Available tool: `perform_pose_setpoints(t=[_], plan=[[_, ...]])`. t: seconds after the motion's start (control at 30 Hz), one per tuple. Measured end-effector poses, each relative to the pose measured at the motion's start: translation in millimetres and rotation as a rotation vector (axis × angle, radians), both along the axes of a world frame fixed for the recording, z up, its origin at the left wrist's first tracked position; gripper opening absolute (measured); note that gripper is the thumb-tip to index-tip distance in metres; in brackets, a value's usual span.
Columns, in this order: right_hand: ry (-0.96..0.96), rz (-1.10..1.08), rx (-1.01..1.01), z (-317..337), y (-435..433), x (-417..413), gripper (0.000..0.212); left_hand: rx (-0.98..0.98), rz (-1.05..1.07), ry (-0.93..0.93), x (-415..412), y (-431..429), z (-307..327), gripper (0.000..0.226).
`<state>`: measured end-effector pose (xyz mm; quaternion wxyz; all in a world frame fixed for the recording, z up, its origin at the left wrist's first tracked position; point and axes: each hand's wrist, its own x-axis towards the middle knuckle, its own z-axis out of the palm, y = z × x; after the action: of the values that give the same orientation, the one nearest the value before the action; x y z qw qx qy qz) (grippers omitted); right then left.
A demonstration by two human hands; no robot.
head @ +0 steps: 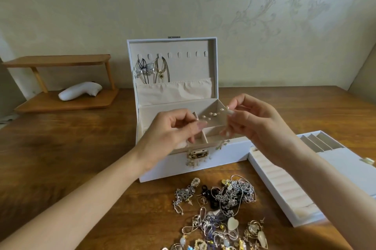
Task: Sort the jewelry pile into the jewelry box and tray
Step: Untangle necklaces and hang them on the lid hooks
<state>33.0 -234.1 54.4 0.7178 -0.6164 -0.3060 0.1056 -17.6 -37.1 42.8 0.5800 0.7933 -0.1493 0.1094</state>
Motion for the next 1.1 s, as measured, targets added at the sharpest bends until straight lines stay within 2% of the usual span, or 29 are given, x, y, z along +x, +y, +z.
perform_pose_setpoints(t=[0.13, 0.2, 0.37, 0.43, 0.57, 0.63, 0.73, 0.83, 0.9, 1.03, 1.1], plan=[[0.033, 0.010, -0.009, 0, -3, 3, 0.016, -0.220, -0.051, 0.063, 4, 12, 1, 0.022], [0.039, 0.007, -0.010, -1, -6, 6, 0.019, -0.254, -0.049, 0.088, 4, 14, 3, 0.021], [0.009, 0.060, -0.061, -4, -15, 17, 0.042, -0.047, 0.016, 0.047, 4, 16, 6, 0.006], [0.005, 0.056, -0.063, -4, -16, 19, 0.045, 0.031, 0.070, 0.002, 5, 15, 3, 0.010], [0.033, 0.071, -0.030, -3, -15, 18, 0.038, 0.031, 0.150, -0.013, 5, 15, 1, 0.005], [0.006, 0.025, -0.117, 0, -14, 14, 0.031, -0.012, 0.151, -0.007, 6, 15, 1, 0.011], [-0.138, -0.117, -0.319, 8, -5, 16, 0.023, -0.064, 0.144, -0.024, 11, 15, 9, 0.016], [-0.160, -0.152, -0.301, 22, 14, 34, 0.005, -0.116, 0.132, 0.006, 28, 21, 23, 0.017], [-0.102, -0.106, -0.257, 32, 26, 54, 0.008, -0.120, 0.122, 0.058, 43, 26, 31, 0.017], [-0.042, -0.015, -0.220, 49, 53, 87, 0.006, 0.029, 0.141, 0.139, 72, 35, 35, 0.010], [-0.051, 0.003, -0.241, 54, 66, 98, 0.005, 0.098, 0.136, 0.188, 84, 43, 36, 0.016]])
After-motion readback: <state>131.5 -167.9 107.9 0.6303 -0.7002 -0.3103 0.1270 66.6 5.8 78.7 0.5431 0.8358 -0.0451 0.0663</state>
